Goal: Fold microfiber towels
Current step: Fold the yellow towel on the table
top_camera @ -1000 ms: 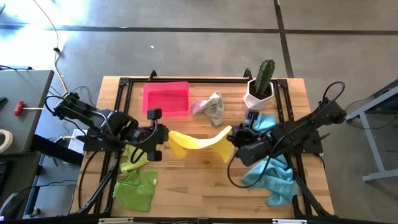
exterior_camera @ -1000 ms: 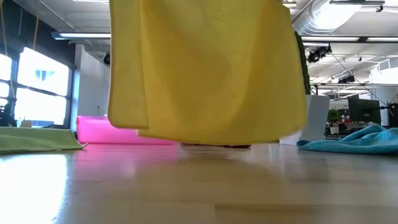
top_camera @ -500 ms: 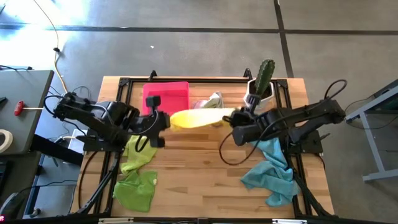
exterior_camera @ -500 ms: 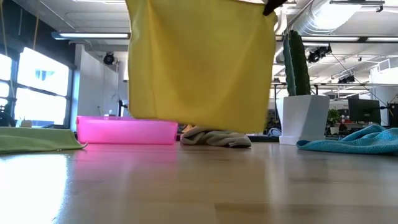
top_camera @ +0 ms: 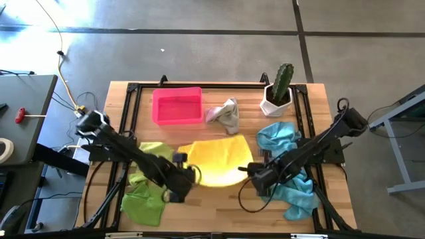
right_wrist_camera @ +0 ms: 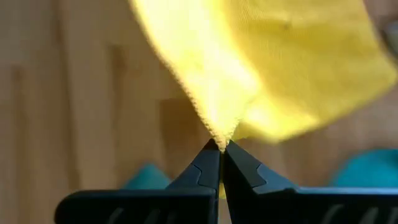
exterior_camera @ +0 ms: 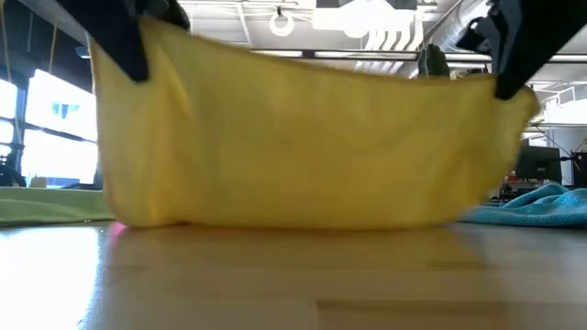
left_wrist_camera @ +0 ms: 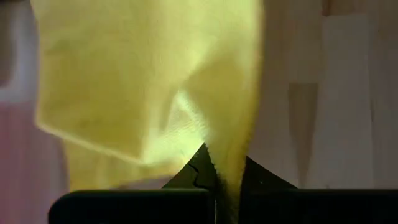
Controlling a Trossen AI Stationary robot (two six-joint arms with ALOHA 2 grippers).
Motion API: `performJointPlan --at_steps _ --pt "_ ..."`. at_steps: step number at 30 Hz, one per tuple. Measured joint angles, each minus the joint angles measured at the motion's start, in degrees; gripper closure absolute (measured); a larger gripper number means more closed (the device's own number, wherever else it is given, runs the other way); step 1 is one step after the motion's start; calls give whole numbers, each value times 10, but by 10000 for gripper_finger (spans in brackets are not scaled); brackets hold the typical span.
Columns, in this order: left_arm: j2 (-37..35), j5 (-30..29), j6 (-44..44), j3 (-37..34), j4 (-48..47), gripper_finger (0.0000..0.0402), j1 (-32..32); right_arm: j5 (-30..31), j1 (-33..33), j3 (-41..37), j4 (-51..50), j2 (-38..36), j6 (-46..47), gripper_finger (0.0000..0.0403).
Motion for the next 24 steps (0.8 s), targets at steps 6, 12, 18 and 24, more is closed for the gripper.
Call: performJointPlan --at_steps 6,12,18,24 --pt "88 52 -1 1 120 401 -29 -79 31 -22 83 19 9 403" --pt "106 126 -1 2 178 401 -43 -122 44 -22 95 52 -1 403" --pt "97 165 10 3 169 401 -38 -124 38 -21 94 64 -45 403" --pt "94 122 22 1 64 401 -15 -107 3 -21 44 59 -105 403"
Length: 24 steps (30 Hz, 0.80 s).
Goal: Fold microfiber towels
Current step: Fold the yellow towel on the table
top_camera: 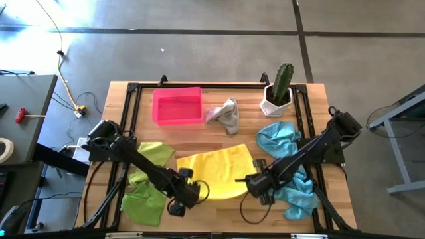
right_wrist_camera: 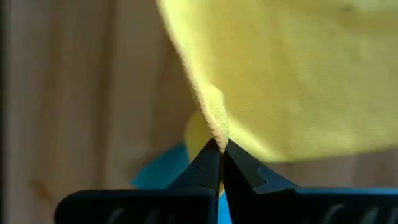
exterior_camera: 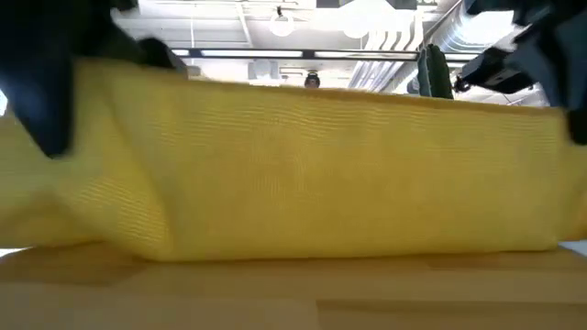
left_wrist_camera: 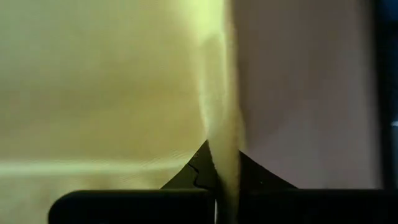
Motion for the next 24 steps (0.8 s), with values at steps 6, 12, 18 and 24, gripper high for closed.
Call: performJointPlan --at_steps 6,12,18,24 --pt "0 -48 41 0 -84 401 29 87 -50 0 -43 0 -89 403" --pt "0 -82 43 0 -130 401 56 132 -106 0 -44 0 -170 403" --pt "0 -88 24 0 -148 401 73 134 -162 0 -41 0 -213 403" --pt "0 -115 22 0 -148 401 91 133 -203 -1 -32 0 -231 403"
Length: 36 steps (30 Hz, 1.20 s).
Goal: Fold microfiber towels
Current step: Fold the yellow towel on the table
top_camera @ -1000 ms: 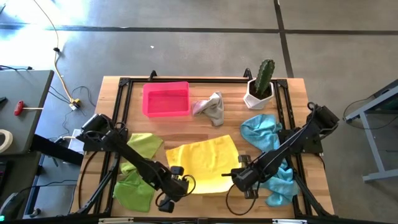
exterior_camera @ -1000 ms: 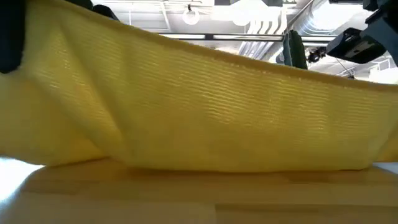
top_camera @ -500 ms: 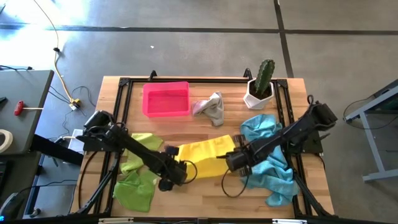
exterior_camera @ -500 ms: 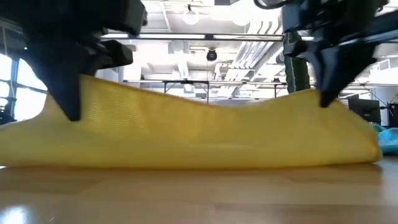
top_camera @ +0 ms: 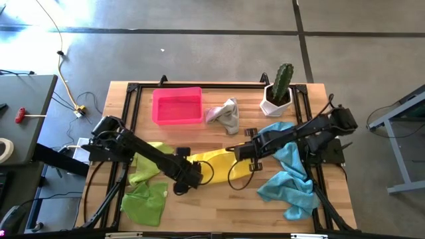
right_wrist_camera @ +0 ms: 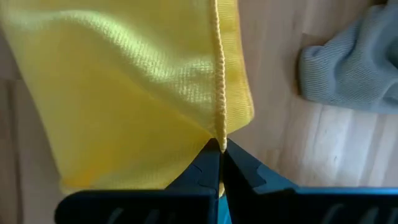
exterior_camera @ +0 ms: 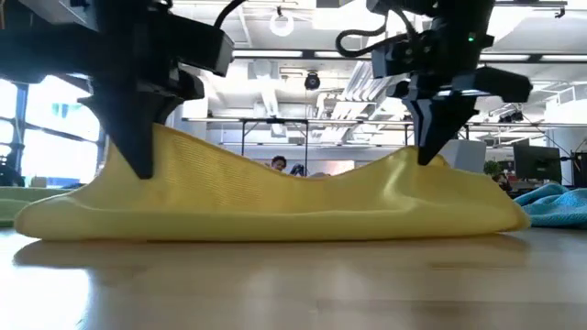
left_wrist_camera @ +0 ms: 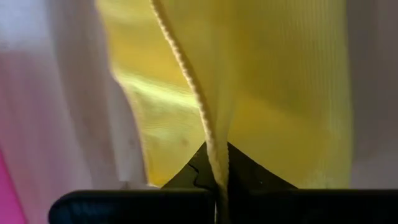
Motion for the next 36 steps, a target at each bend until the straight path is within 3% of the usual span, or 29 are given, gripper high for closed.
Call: performJointPlan --at_steps 8,18,24,31,36 --pt "0 -34 -7 -7 -22 401 25 -5 -22 0 20 1 -17 403" --pt "0 -18 -51 -54 -8 401 39 -29 -27 -1 26 58 -1 402" --pt "0 -8 -21 -80 38 401 45 -9 -28 -1 26 85 -13 402" --pt "0 -30 -19 -80 39 401 64 -1 -28 -1 24 86 -15 402" --pt "0 -8 8 -79 33 401 72 0 -28 0 -1 85 -17 402"
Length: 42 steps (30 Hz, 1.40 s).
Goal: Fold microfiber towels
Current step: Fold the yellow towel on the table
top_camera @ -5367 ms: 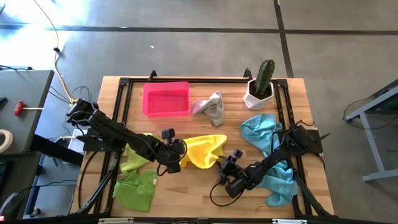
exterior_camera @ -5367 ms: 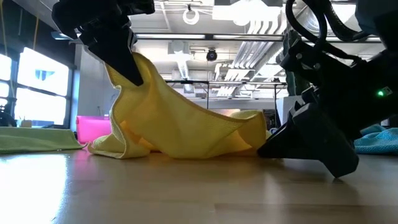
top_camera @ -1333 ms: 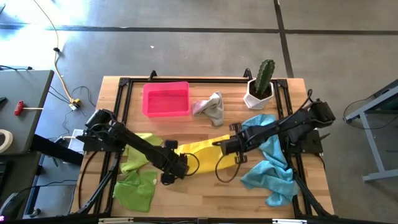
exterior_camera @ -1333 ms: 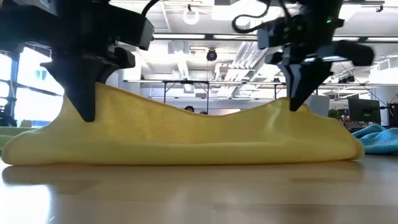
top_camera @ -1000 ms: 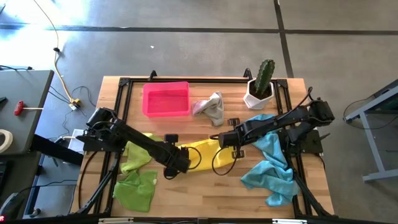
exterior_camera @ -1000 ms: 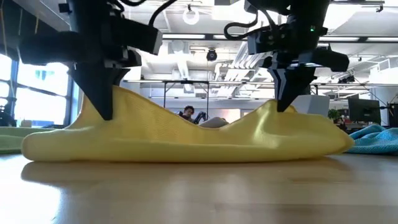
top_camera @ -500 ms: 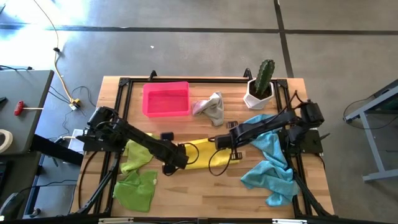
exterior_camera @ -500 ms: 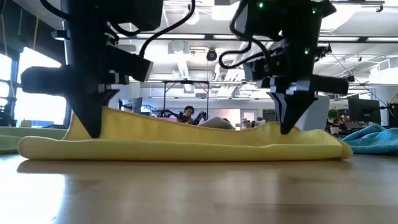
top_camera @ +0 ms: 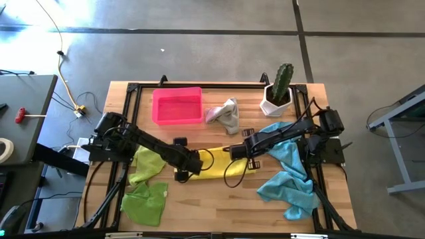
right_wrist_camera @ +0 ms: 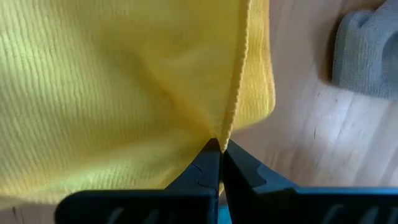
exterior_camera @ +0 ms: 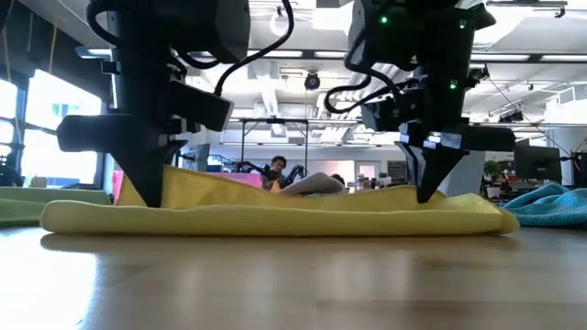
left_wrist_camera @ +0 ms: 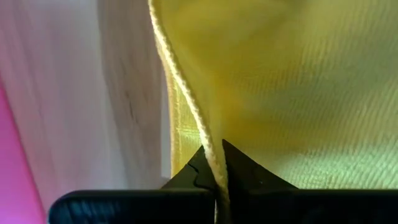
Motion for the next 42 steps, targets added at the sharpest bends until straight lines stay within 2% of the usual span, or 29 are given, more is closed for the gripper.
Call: performJointPlan --at_steps 3,9,21,27,32,37,42 --pt "0 -1 7 0 -14 401 0 2 0 1 -12 -1 0 402" --pt "0 -45 6 0 -20 401 8 23 -4 1 1 -1 2 402" --pt "0 -64 -3 0 -20 397 18 23 -18 0 20 -1 0 397" --pt "0 -89 -4 0 -26 339 20 28 -18 1 15 -1 3 333" --pt "0 -87 -20 1 -61 274 22 28 -18 40 -59 -1 47 277" --pt "0 -77 -38 1 -148 247 22 26 -16 68 -122 -13 101 264" --pt "0 -69 -5 1 -153 245 5 -3 -9 6 -117 -62 177 264"
